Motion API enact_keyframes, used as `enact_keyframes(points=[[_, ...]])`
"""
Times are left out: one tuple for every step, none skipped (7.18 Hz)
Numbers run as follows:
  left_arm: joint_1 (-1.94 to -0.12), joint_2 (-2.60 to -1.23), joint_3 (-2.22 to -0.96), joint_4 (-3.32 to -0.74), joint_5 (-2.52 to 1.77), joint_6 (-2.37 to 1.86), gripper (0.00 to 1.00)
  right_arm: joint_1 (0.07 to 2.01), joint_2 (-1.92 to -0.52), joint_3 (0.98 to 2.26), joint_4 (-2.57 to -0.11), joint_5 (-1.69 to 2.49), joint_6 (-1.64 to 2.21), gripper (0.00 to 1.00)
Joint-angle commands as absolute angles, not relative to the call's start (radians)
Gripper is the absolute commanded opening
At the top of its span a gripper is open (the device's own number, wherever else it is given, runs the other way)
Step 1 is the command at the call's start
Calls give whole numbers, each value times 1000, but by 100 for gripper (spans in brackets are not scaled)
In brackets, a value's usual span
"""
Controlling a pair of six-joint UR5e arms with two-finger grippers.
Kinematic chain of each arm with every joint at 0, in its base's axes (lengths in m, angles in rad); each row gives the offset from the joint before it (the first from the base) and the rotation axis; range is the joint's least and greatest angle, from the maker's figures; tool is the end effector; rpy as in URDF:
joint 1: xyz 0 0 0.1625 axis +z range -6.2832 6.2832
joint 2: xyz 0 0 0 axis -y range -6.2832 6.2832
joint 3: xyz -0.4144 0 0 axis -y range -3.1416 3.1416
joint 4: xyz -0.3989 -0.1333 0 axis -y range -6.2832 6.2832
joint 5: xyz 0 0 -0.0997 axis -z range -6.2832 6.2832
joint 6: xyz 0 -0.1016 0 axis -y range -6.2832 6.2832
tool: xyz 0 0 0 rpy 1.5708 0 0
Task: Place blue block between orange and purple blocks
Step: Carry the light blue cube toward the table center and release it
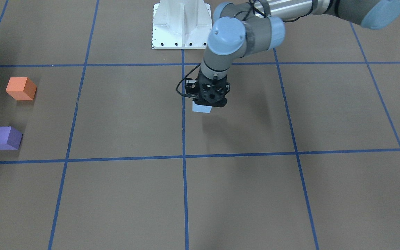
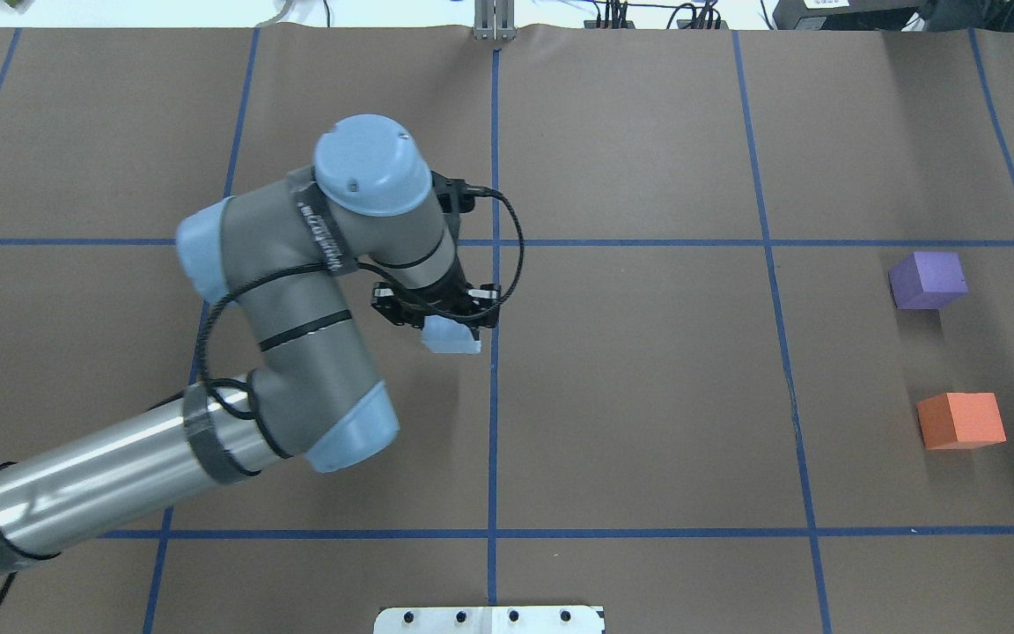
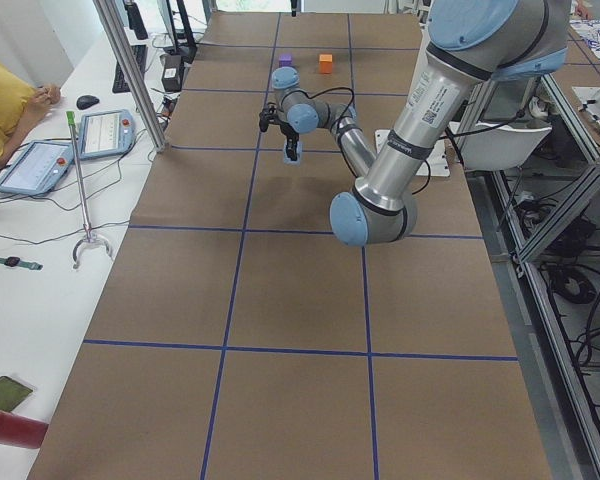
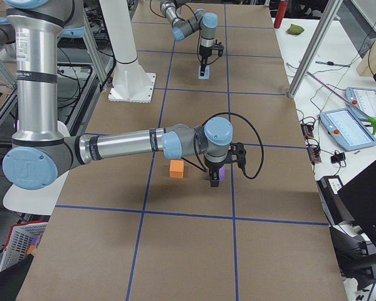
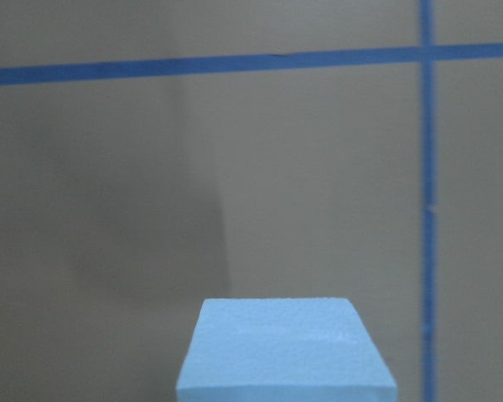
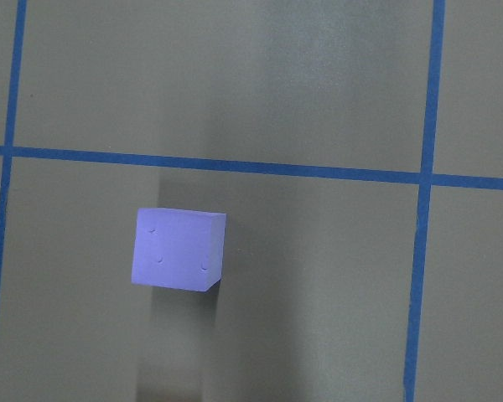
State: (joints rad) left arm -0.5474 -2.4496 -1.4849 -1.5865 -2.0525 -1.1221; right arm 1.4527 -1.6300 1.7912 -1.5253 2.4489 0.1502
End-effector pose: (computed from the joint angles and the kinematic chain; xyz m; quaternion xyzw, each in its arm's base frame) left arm 0.5810 -0.4551 0.1328 -0.0102 0.4404 0.0497 0.8964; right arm -0.0018 -0.4833 0.5552 0.0360 -0.4315 -0.0294 0.9009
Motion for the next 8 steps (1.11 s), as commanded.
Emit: enact_keyframes(points=[[-439,-2690,-1205,-1597,-1906,-1167,0,1453,-1650,1789,-1476,2450,150,100],[-421,-2700,-1195,-1617,-1876,-1175,0,1442,-1651,1787,-1474,2450,152,100],[-410,-2727,-1136,-1620,-1875,-1177,14,1437,-1652,1787,-1474,2451,153,100],[-405,-2756,-1108,-1618,-1875,-1184,55,1431,-1652,1787,-1474,2453,155,100],[-393,-2760,-1100,-1618,-1873,-1192,75,1431,-1654,1787,-1474,2460,155,100],[-391,-2760,-1100,-1618,-1873,-1209,83,1418,-1652,1787,-1471,2461,155,100],[-387,-2760,-1100,-1618,-1840,-1212,100,1401,-1652,1787,-1442,2461,156,100],[-382,-2760,-1101,-1620,-1818,-1210,100,1390,-1651,1787,-1401,2462,166,100]])
